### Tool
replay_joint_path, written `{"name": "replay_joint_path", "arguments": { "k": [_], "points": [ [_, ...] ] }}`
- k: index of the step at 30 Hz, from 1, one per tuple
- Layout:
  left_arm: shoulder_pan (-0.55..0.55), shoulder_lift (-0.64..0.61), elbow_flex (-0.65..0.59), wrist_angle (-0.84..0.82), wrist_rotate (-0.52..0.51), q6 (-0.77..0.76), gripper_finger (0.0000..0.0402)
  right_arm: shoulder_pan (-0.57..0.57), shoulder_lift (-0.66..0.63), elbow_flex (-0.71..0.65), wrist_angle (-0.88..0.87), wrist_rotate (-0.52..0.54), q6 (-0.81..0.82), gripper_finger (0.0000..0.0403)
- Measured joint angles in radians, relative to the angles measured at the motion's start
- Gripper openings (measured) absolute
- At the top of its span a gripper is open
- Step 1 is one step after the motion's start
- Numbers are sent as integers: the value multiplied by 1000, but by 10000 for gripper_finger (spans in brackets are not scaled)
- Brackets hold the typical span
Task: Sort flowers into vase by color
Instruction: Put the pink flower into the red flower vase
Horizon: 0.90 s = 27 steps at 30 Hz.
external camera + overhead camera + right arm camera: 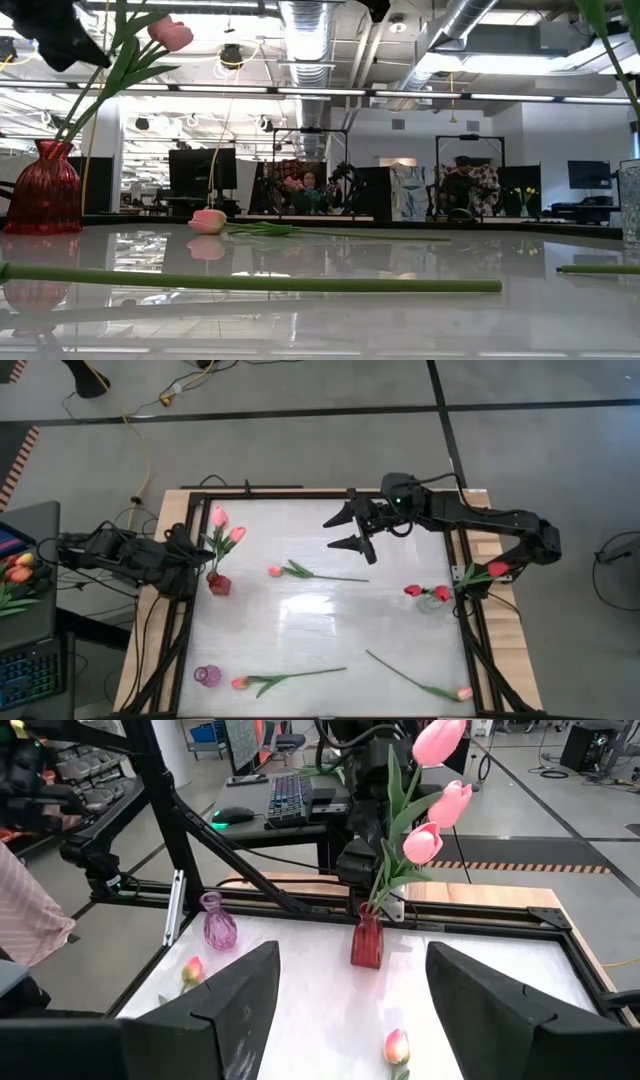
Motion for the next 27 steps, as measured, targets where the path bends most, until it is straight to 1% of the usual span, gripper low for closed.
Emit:
{"name": "replay_joint_path", "arguments": {
  "k": [6, 12, 24, 27],
  "points": [
    [0, -32, -55, -37, 47, -36, 0, 0, 0, 0, 0, 0, 0, 280],
    [0, -32, -76, -56, 116, -62, 0, 0, 0, 0, 1, 1, 0, 280],
    [0, -32, -76, -55, 126, -59, 1, 0, 0, 0, 1, 3, 0, 280],
    [0, -32, -74, -55, 126, -52, 8, 0, 0, 0, 1, 3, 0, 280]
  ]
}}
